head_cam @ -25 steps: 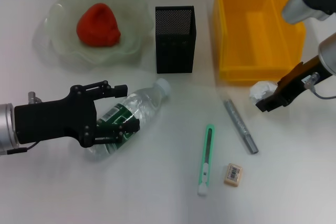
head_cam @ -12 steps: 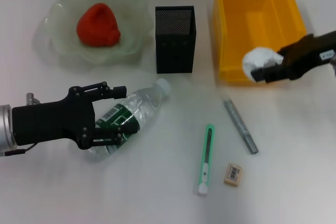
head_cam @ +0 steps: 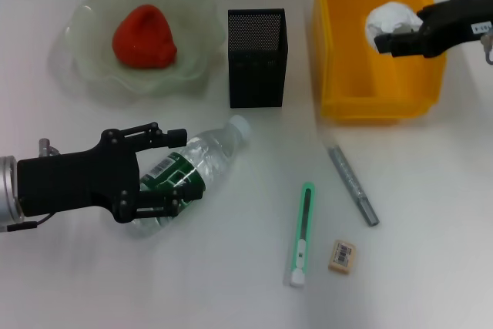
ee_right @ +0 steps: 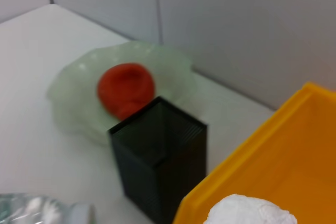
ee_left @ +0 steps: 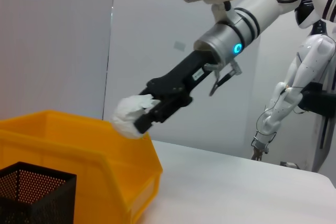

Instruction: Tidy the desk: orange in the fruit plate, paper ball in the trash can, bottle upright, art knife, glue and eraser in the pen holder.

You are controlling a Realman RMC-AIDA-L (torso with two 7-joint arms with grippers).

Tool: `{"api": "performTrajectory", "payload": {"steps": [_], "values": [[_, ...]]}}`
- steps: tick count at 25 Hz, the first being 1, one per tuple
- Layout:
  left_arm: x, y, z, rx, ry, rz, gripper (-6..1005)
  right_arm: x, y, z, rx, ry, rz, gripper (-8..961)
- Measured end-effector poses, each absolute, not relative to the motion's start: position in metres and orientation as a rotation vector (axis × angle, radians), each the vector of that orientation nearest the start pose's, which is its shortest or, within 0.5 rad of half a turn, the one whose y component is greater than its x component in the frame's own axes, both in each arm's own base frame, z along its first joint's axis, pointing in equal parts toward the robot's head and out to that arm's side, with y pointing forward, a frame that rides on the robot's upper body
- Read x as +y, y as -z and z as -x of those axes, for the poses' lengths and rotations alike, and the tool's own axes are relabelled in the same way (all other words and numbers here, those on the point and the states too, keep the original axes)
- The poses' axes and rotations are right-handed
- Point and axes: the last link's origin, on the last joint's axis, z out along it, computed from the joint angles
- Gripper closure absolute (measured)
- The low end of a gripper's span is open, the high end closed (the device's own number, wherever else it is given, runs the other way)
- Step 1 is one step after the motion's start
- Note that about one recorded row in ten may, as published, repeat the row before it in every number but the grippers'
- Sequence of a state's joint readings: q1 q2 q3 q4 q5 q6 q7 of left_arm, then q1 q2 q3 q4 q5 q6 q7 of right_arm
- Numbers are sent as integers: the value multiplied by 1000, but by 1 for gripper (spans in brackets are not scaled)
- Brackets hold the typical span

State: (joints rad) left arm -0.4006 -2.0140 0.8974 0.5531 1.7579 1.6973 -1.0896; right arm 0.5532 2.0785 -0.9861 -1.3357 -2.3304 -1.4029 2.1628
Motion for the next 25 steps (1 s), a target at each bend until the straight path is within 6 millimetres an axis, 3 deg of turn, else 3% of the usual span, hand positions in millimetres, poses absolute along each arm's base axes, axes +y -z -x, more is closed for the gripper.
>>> {"api": "performTrajectory", "payload": {"steps": [7, 22, 25], "values": [[278, 2, 279, -350, 877, 2801, 191, 404, -52, -193, 691, -88, 2450, 395], [277, 3, 279, -349, 880, 2801, 191, 418, -53, -204, 697, -124, 2340, 332], [277, 3, 279, -349, 880, 2801, 191, 419, -54, -205, 696, -135, 2324, 253]]}}
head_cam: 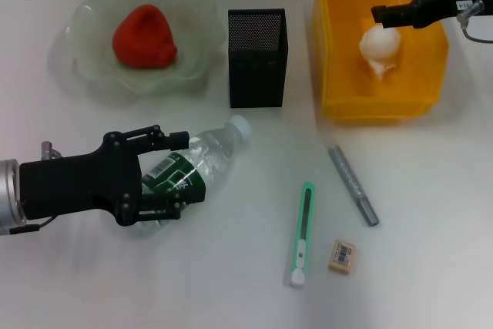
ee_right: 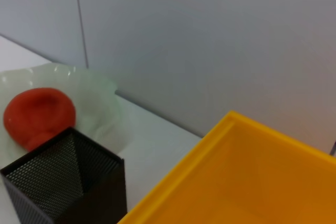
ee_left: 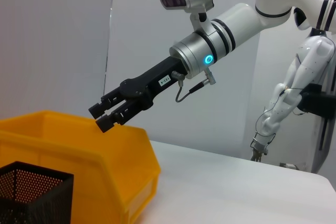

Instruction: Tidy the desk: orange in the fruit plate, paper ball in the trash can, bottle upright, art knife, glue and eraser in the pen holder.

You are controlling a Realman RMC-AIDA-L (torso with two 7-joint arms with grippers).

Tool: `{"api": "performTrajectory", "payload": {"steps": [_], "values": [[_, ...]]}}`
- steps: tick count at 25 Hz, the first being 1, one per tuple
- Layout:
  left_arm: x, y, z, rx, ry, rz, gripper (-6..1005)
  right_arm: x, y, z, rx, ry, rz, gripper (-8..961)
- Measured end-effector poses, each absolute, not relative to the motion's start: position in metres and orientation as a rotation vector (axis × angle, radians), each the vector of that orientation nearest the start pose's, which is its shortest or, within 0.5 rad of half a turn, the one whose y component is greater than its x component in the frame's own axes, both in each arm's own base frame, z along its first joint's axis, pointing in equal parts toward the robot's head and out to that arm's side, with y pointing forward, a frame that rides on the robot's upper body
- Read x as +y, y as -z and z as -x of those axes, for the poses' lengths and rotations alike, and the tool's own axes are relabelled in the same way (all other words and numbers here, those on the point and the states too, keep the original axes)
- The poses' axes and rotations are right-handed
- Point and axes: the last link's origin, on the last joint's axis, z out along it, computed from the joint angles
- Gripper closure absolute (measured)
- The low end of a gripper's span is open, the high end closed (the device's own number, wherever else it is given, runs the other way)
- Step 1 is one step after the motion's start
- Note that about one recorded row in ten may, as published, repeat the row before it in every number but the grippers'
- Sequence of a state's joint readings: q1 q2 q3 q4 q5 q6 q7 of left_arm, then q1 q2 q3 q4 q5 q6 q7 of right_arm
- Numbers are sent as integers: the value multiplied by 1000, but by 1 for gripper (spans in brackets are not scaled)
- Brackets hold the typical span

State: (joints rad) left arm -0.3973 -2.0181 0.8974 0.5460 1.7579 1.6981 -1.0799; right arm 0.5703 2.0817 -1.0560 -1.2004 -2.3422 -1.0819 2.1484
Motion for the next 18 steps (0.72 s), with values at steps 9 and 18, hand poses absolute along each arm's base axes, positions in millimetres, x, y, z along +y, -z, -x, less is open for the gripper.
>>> {"api": "performTrajectory", "payload": {"steps": [9, 18], "values": [[279, 2, 278, -348, 886, 2786, 191, 407, -63, -196, 554, -530, 2309, 200], [285, -2, 278, -367, 888, 2761, 191, 349, -48, -223, 425, -986, 2476, 200]]}}
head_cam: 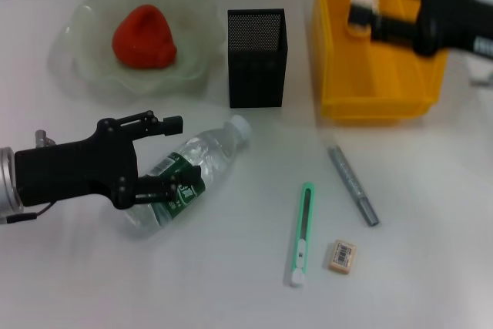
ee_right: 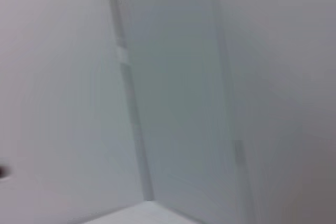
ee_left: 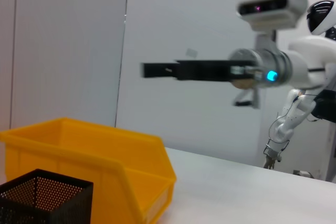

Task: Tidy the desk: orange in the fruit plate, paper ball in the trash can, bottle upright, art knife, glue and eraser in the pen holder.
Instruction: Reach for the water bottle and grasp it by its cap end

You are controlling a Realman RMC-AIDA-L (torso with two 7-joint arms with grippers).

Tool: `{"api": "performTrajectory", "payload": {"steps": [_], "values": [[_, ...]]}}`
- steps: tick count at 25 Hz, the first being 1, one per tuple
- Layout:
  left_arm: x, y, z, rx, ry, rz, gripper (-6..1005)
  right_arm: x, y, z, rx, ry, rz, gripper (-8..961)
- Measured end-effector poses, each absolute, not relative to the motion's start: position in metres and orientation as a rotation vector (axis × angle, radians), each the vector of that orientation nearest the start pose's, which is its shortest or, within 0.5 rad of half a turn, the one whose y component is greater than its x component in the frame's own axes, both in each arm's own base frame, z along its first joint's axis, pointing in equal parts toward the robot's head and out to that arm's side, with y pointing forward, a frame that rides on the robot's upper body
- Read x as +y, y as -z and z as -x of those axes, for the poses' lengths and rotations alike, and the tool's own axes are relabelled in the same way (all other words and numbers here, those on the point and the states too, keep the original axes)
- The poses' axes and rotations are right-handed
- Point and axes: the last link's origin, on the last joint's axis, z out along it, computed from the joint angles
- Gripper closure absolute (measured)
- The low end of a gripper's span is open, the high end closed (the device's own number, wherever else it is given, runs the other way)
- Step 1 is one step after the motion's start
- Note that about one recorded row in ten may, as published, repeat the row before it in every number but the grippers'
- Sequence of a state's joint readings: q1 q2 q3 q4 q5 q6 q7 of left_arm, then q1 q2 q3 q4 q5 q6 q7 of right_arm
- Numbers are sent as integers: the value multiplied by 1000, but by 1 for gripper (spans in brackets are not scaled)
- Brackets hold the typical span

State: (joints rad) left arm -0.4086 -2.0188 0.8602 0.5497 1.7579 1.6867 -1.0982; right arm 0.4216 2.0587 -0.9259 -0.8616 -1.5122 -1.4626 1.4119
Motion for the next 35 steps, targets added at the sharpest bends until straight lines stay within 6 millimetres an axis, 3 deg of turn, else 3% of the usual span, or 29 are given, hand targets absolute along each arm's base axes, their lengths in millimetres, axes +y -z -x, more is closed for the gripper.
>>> {"api": "performTrajectory", "payload": {"steps": [5, 12, 19, 28, 35], "values": [[291, -6, 277, -390, 868, 2756, 191, 317, -32, -258, 407, -1031, 2567, 200], [298, -8, 275, -399, 850, 2762, 191, 290, -11, -292, 382, -876, 2638, 200], [300, -8, 273, -394, 846, 2766, 191, 288, 12, -305, 377, -705, 2658, 201], [311, -9, 271, -412, 797, 2765, 191, 291, 25, -307, 376, -621, 2675, 201], [345, -10, 246, -484, 718, 2781, 191, 289, 28, -307, 369, -616, 2668, 201]]}}
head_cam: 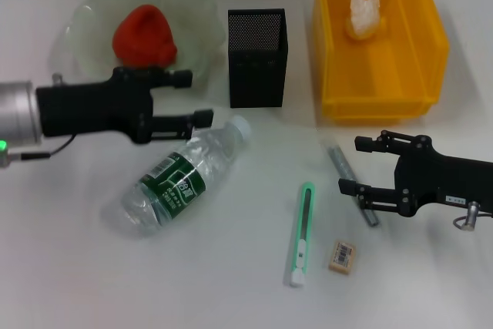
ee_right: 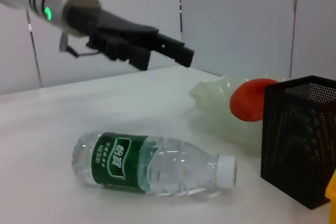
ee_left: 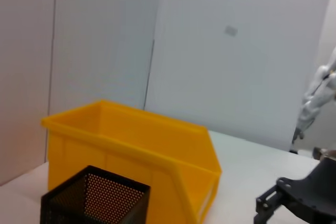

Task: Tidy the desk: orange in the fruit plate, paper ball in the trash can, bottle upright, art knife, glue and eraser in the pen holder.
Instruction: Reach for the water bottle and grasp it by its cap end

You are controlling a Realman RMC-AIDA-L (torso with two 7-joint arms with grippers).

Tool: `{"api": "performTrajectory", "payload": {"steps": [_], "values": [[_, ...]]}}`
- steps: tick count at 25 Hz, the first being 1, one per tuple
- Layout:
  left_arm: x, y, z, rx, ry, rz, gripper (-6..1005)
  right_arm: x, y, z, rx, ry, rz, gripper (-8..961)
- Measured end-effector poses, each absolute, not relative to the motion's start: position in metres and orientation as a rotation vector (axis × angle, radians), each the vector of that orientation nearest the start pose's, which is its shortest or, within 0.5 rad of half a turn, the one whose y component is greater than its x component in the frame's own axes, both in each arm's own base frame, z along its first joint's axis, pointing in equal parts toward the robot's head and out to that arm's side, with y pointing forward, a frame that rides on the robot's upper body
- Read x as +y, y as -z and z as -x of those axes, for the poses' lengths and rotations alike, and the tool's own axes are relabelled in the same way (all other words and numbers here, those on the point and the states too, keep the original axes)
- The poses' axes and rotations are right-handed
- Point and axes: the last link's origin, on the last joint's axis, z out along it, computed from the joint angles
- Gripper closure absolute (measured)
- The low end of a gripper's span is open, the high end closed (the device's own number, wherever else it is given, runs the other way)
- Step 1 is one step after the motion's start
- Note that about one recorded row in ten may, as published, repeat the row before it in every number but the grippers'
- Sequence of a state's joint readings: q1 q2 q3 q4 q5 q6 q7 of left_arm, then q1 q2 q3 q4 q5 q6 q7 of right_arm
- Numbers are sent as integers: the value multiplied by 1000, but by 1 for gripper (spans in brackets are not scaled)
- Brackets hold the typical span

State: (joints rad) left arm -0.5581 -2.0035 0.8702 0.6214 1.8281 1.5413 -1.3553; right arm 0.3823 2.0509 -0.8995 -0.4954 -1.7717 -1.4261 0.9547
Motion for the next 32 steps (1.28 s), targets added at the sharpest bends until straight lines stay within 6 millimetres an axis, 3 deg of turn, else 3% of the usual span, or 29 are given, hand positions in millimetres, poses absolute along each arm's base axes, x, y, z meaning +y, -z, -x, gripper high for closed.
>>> {"api": "performTrajectory", "payload": {"steps": [7, 10, 12, 17, 23, 32], "values": [[378, -8, 204, -616, 445, 2864, 191, 289, 27, -309, 373, -611, 2655, 200], [385, -6, 196, -657, 340, 2869, 191, 289, 27, -309, 373, -610, 2655, 200], [394, 1, 182, -738, 150, 2869, 190, 289, 27, -309, 372, -609, 2654, 200], [405, 14, 164, -812, -45, 2823, 190, 290, 26, -309, 369, -608, 2654, 201], [411, 32, 148, -814, -268, 2768, 192, 290, 26, -309, 367, -604, 2656, 200], [412, 44, 142, -841, -339, 2735, 195, 291, 26, -309, 364, -600, 2658, 201]]}}
